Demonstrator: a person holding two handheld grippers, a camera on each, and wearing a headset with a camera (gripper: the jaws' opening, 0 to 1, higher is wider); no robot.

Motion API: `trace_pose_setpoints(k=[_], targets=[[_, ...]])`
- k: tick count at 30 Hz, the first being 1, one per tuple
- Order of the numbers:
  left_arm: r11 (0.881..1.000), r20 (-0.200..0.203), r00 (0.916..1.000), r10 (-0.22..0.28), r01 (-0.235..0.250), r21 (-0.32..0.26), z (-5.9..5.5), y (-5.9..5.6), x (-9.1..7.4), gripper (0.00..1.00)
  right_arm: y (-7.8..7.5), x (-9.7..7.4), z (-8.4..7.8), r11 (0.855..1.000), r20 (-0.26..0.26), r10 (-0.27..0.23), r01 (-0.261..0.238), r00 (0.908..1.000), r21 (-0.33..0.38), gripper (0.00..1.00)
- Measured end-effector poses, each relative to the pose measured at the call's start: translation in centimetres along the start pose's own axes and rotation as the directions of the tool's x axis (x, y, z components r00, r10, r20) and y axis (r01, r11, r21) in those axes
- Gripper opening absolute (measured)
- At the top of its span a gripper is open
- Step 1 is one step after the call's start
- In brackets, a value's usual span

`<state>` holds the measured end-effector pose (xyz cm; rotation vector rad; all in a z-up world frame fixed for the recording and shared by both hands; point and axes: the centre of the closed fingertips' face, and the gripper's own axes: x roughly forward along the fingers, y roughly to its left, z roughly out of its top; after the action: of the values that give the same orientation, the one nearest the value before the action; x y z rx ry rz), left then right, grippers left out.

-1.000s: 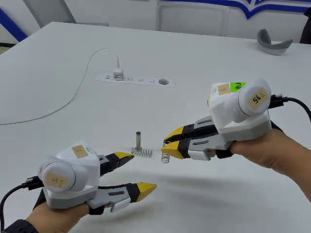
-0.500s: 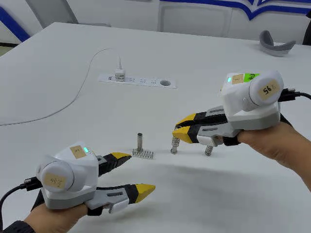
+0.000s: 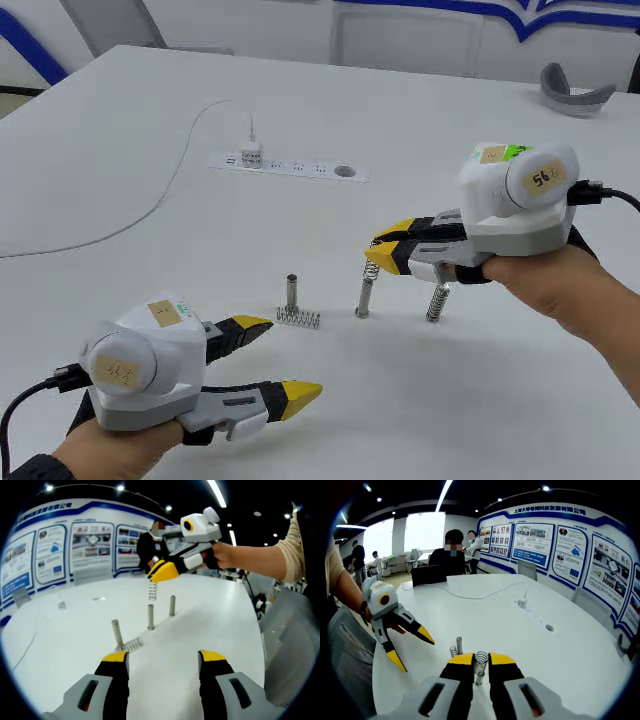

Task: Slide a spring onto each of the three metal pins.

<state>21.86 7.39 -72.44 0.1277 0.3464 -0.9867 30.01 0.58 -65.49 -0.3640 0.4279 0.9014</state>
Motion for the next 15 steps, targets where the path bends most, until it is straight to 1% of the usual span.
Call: trace_pose_setpoints(k=[6,13,15], targets=[[1.000,-0.002,1.0000,0.004,-0.004,-0.001,-0.1,0.1,-0.1,0.56,-0.2,0.7,-0.6,1.000,-0.014,-0.002,0.002,0.9999,0.010,0.12],[1.000,-0.003,1.0000,0.007,-0.007,-0.002,-0.2,0.2,-0.1,0.56,-0.6,1.0,-1.4,1.000,-0.026,-0.011,0.011,0.9996,0.019,0.12],[1.000,-0.004,1.0000,0.007,-0.007,-0.002,-0.2,0.2,-0.1,0.56,-0.5,1.2,-1.6,1.000,-0.027,-0.006,0.007,0.9996,0.026,0.12]])
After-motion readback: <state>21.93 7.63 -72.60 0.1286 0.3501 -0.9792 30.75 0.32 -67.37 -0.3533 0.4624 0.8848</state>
